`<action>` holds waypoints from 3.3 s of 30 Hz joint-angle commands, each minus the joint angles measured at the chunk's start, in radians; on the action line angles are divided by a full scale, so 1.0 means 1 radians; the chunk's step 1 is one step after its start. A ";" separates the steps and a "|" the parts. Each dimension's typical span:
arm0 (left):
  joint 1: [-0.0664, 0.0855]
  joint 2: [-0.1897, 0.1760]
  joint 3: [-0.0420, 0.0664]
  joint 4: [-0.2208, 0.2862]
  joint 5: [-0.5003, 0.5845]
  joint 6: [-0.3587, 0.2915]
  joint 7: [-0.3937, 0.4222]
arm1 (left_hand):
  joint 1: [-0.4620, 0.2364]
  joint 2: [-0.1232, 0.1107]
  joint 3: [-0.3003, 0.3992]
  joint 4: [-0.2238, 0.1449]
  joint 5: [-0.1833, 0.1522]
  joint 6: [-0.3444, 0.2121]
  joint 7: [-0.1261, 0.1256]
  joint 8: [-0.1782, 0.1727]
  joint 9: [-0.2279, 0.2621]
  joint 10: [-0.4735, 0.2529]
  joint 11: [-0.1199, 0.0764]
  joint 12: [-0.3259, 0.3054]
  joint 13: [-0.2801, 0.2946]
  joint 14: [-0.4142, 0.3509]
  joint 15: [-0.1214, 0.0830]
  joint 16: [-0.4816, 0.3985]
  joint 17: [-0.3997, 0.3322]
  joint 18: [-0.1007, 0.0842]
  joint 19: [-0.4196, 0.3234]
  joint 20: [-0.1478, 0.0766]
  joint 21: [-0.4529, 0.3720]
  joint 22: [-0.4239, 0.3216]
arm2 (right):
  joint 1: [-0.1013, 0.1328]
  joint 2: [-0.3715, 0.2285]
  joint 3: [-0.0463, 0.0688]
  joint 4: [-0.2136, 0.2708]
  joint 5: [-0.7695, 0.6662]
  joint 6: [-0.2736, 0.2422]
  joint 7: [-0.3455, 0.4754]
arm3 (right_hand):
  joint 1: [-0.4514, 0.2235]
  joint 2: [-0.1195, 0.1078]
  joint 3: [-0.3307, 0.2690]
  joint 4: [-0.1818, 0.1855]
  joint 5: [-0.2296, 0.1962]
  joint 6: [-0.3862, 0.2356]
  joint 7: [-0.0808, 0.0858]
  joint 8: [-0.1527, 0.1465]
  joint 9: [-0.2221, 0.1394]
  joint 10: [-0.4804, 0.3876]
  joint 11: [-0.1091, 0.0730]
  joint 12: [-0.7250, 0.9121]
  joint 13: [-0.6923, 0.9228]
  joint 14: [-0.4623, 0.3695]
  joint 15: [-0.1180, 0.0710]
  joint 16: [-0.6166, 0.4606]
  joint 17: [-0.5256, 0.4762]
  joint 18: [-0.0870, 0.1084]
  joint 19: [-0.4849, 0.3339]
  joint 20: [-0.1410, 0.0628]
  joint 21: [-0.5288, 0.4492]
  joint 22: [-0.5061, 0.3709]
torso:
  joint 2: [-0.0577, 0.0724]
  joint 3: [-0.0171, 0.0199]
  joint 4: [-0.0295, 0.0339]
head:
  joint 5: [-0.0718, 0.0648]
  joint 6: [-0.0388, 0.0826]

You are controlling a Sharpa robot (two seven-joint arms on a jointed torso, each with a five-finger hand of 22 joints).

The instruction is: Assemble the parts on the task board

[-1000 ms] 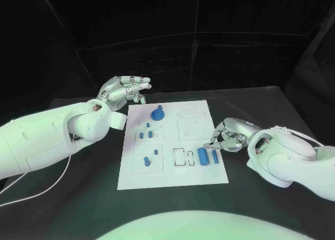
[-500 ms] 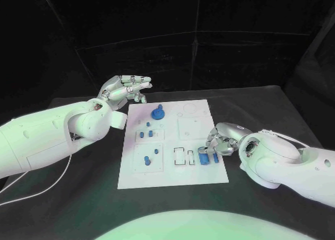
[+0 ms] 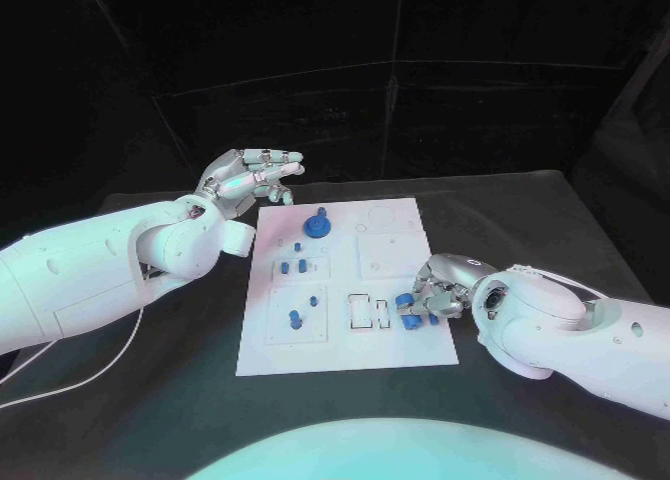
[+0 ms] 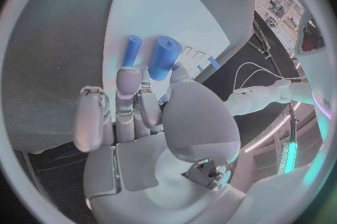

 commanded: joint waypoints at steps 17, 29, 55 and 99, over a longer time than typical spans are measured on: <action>0.002 -0.003 0.001 0.006 0.003 0.018 0.002 | -0.004 0.006 -0.004 -0.001 0.002 -0.008 -0.003 0.006 0.000 -0.010 0.000 0.009 0.002 -0.010 0.000 -0.001 -0.002 0.014 0.001 0.006 -0.004 -0.002 | -0.021 0.034 0.000 -0.026 -0.056 0.034 -0.022 | 0.059 0.049 -0.018 -0.008 0.137 0.023 -0.019 0.071 0.051 0.011 -0.012 0.007 0.021 0.004 -0.009 -0.004 0.004 -0.023 0.018 -0.005 0.026 0.040 | -0.001 -0.0001 -0.0008 | -0.001 -0.002; 0.002 -0.003 0.001 0.007 0.003 0.020 0.001 | -0.003 0.007 -0.004 -0.001 0.002 -0.007 -0.003 0.007 0.001 -0.010 0.000 0.010 0.002 -0.010 0.000 -0.001 -0.002 0.014 0.001 0.006 -0.004 -0.002 | -0.023 0.004 0.001 0.040 -0.011 -0.203 -0.007 | 0.083 0.058 -0.033 -0.005 0.237 0.039 -0.036 0.109 0.099 0.038 -0.028 0.028 0.052 0.005 -0.021 -0.006 0.005 -0.031 0.033 -0.018 0.048 0.080 | -0.002 -0.0009 0.0013 | -0.007 0.003; 0.002 -0.001 0.001 0.013 0.003 0.024 -0.004 | -0.002 0.006 -0.005 -0.003 0.002 -0.008 -0.003 0.008 0.000 -0.011 0.000 0.012 0.002 -0.010 -0.001 0.000 -0.003 0.015 0.001 0.006 -0.005 -0.003 | -0.023 0.122 0.001 0.005 0.084 -0.154 -0.011 | 0.032 0.071 -0.069 0.000 0.234 0.040 -0.043 0.130 0.143 0.038 -0.033 0.006 0.042 0.006 -0.026 -0.008 0.006 -0.031 0.032 -0.022 0.049 0.082 | 0.001 -0.0024 0.0028 | 0.005 0.010; 0.002 -0.004 0.001 0.012 0.003 0.029 -0.006 | -0.002 0.006 -0.005 -0.003 0.002 -0.008 -0.003 0.008 0.000 -0.011 0.000 0.012 0.002 -0.010 -0.001 0.000 -0.003 0.015 0.001 0.006 -0.005 -0.003 | -0.022 0.150 0.002 -0.030 0.053 -0.181 -0.020 | -0.128 0.029 -0.097 0.002 -0.162 0.029 -0.043 0.107 0.222 0.023 -0.033 -0.042 0.034 0.006 -0.026 -0.012 0.008 -0.029 0.025 -0.024 0.042 0.074 | -0.001 -0.0007 -0.0010 | 0.026 -0.001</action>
